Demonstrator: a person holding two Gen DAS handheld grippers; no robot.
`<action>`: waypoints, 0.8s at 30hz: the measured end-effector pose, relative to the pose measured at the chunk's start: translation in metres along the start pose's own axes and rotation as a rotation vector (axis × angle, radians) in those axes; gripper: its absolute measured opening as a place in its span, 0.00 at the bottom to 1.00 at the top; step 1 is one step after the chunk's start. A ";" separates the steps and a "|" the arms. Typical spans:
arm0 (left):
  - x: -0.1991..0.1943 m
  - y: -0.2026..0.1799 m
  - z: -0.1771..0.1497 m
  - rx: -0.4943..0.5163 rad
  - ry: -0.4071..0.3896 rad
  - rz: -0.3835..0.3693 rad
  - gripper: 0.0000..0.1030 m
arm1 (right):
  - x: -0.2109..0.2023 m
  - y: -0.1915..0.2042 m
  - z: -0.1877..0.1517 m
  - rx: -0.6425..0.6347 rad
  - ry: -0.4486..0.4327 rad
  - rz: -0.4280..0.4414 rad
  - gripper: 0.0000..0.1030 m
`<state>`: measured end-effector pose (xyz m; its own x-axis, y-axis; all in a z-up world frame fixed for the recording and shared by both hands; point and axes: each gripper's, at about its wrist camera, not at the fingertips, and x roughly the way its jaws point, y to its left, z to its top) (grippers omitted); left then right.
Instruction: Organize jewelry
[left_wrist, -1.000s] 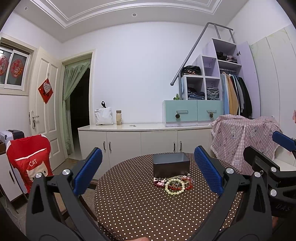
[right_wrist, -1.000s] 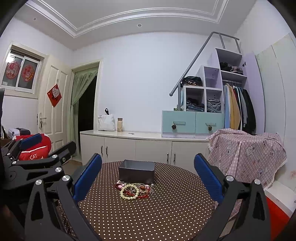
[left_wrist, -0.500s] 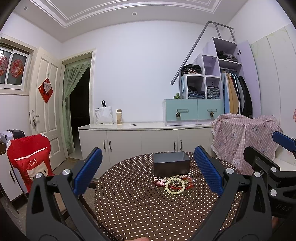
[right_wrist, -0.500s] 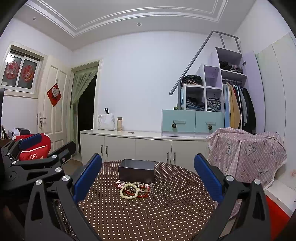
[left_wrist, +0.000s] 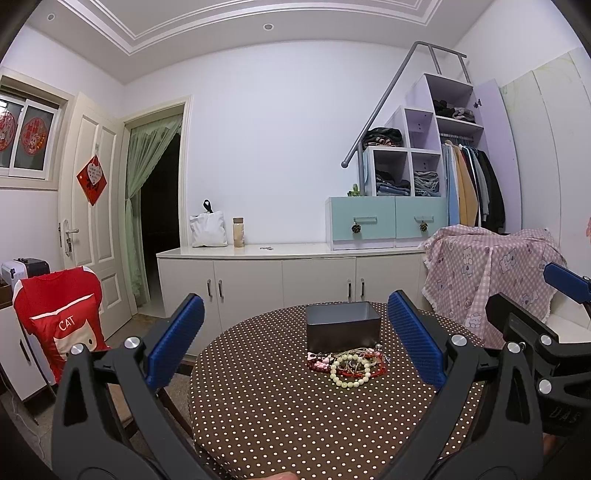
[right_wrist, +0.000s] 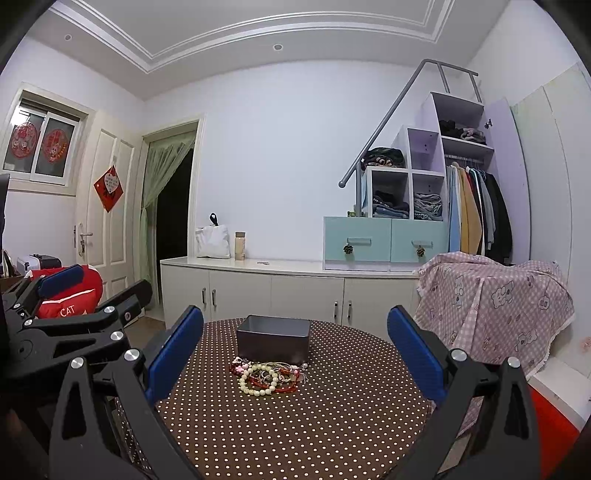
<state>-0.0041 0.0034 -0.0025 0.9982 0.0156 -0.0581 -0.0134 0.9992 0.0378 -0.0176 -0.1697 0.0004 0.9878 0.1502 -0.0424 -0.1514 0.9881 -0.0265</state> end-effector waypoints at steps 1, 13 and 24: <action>0.000 0.000 0.000 -0.001 0.000 0.000 0.94 | 0.001 0.000 0.000 0.001 0.000 0.000 0.93; 0.007 -0.004 -0.003 0.006 0.015 0.001 0.94 | 0.008 -0.003 -0.003 0.010 0.015 0.001 0.93; 0.023 -0.009 -0.008 0.023 0.053 0.006 0.94 | 0.024 -0.007 -0.009 0.017 0.055 0.005 0.93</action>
<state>0.0182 -0.0053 -0.0117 0.9935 0.0244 -0.1108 -0.0176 0.9979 0.0616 0.0065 -0.1730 -0.0097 0.9833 0.1535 -0.0972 -0.1551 0.9879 -0.0089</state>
